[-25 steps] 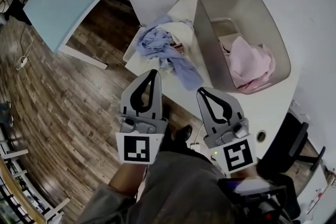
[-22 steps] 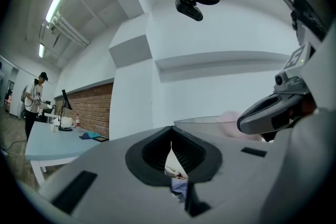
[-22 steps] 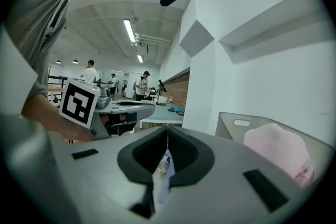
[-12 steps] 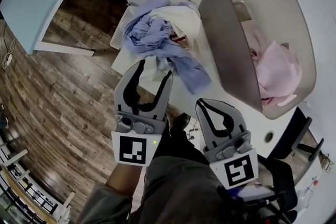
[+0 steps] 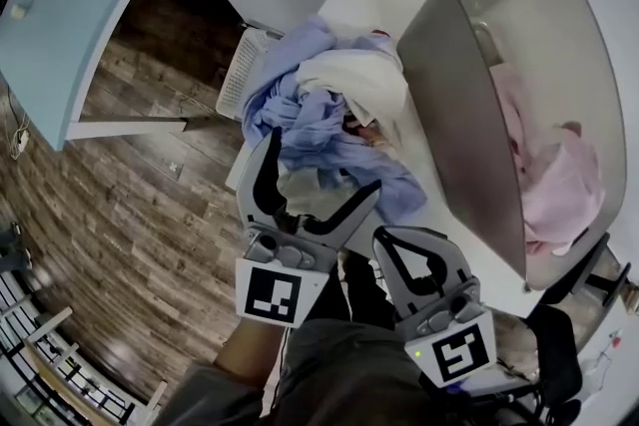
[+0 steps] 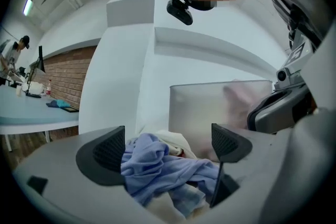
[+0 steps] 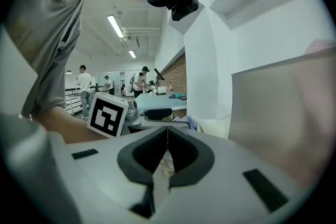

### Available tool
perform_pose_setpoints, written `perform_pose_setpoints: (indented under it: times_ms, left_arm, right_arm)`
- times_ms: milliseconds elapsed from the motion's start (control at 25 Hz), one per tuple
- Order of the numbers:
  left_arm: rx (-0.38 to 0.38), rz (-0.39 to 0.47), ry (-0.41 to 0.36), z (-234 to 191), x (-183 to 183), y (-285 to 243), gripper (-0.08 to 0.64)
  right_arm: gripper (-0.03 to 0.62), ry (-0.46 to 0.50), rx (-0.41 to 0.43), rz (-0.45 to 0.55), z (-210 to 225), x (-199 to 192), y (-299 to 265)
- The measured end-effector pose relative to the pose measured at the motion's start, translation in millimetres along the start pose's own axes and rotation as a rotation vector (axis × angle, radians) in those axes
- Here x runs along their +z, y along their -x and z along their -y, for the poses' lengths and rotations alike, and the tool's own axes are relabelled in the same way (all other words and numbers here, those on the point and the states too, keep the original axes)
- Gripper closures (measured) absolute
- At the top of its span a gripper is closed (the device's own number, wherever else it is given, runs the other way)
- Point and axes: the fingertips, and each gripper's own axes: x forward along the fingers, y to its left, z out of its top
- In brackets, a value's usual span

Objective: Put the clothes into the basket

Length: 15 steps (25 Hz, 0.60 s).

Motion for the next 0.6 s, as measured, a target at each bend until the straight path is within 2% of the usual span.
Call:
perform_pose_setpoints:
  times_ms: [160, 320, 600]
  left_arm:
    - [-0.026, -0.088, 0.032, -13.1, -24.1, -16.2, 0.024]
    - [0.002, -0.153, -0.004, -26.6, -43.7, -31.3, 0.004]
    - [0.013, -0.194, -0.029, -34.9, -52.9, -47.7, 0.005]
  right_arm:
    - [0.583, -0.013, -0.022, -0.013, 9.2, -2.8, -17.0]
    - [0.583, -0.032, -0.049, -0.049, 17.7, -12.9, -24.1]
    - [0.583, -0.060, -0.095, -0.077, 31.1, -20.9, -21.8]
